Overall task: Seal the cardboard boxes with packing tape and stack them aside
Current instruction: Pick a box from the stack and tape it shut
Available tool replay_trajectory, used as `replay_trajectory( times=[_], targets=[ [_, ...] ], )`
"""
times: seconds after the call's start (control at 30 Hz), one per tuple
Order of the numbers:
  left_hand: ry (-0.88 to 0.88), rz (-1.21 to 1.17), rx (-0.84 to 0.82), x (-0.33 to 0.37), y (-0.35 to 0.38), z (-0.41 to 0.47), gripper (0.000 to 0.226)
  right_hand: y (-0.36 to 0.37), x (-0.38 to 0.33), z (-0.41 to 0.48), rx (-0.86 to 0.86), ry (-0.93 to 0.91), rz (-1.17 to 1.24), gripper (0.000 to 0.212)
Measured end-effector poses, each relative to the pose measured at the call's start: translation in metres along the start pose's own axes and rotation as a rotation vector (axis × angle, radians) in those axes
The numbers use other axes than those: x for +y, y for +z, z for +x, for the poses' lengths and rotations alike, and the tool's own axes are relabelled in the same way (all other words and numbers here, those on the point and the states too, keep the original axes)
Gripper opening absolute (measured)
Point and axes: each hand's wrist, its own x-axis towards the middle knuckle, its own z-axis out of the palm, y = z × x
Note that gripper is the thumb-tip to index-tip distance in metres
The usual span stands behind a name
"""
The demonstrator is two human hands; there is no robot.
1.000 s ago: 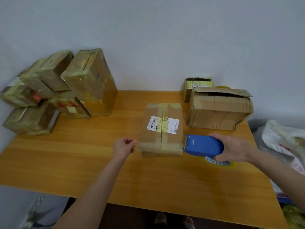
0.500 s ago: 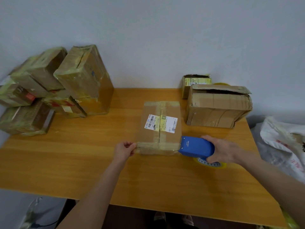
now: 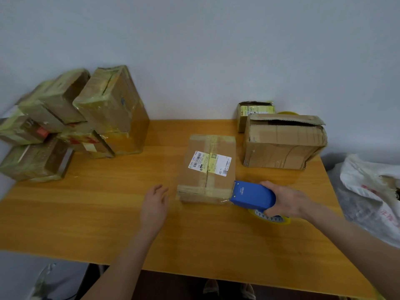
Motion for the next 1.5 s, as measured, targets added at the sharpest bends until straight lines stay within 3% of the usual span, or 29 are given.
replay_trajectory(
  times=[0.07, 0.1, 0.17, 0.23, 0.4, 0.7, 1.03, 1.33, 1.5],
  targets=[
    [0.322, -0.038, 0.173, 0.033, 0.0, -0.012, 0.026, -0.001, 0.001, -0.001, 0.003, -0.019, -0.009, 0.08],
    [0.489, -0.032, 0.161, 0.051, 0.003, -0.018, 0.03, -0.002, 0.001, -0.001, 0.01, -0.033, -0.016, 0.079],
    [0.662, 0.04, -0.055, 0.086, 0.012, -0.03, 0.042, -0.002, 0.0, -0.003, 0.027, -0.057, -0.048, 0.076],
    [0.657, 0.18, -0.284, 0.099, 0.026, -0.037, 0.057, -0.002, 0.0, -0.003, 0.057, -0.075, -0.109, 0.075],
    [0.642, 0.422, -0.357, 0.095, 0.036, -0.035, 0.073, 0.002, 0.011, -0.005, 0.062, -0.118, -0.068, 0.08],
    [0.645, 0.446, -0.374, 0.095, 0.037, -0.031, 0.071, -0.012, 0.04, -0.011, -0.022, -0.138, 0.01, 0.081],
    [0.656, 0.433, -0.34, 0.092, 0.042, -0.031, 0.075, -0.015, -0.001, 0.008, -0.11, -0.041, -0.271, 0.069],
    [0.66, 0.42, -0.337, 0.095, 0.039, -0.032, 0.073, -0.025, -0.013, 0.019, -0.236, 0.069, -0.167, 0.085],
    [0.661, 0.391, -0.363, 0.095, 0.036, -0.032, 0.073, -0.025, -0.011, 0.01, -0.153, 0.169, -0.291, 0.065]
  ],
)
